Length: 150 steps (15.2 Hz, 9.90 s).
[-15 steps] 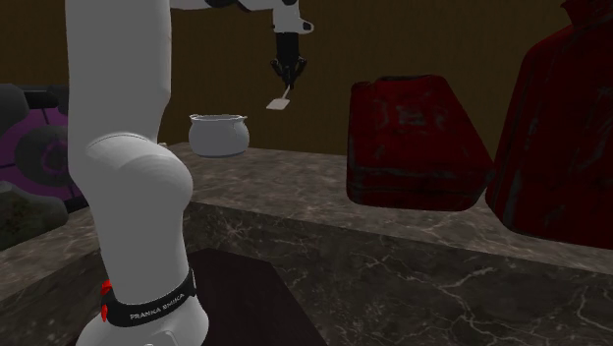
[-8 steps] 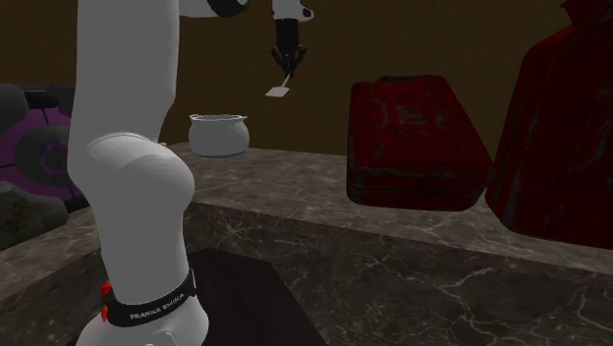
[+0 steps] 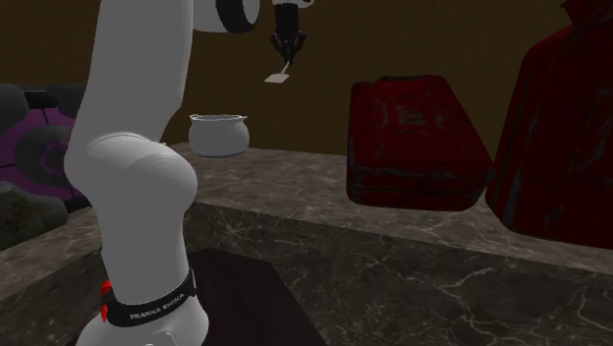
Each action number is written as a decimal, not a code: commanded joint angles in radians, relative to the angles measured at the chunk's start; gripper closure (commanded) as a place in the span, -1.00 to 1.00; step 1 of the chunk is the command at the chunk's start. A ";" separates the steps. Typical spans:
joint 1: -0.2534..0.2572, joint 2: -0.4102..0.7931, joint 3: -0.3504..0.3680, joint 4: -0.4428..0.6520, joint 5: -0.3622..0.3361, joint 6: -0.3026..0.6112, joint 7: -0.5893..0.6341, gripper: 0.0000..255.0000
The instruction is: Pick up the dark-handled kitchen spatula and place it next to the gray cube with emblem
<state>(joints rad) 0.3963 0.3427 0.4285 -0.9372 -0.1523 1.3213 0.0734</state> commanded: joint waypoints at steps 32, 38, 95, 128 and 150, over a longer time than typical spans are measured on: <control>0.057 -1.291 -0.096 -1.125 0.440 -0.097 0.016 1.00; 0.107 -1.450 -0.092 -1.151 0.492 -0.223 0.084 1.00; 0.566 -2.126 0.217 -1.455 1.027 -0.464 0.761 1.00; 1.091 -2.126 0.707 -1.854 1.318 -0.069 1.049 1.00; 1.024 -2.079 0.564 -1.771 1.189 -0.106 1.032 -1.00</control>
<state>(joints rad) 1.4210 -1.7368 0.9943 -2.7094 1.0381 1.2157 1.1049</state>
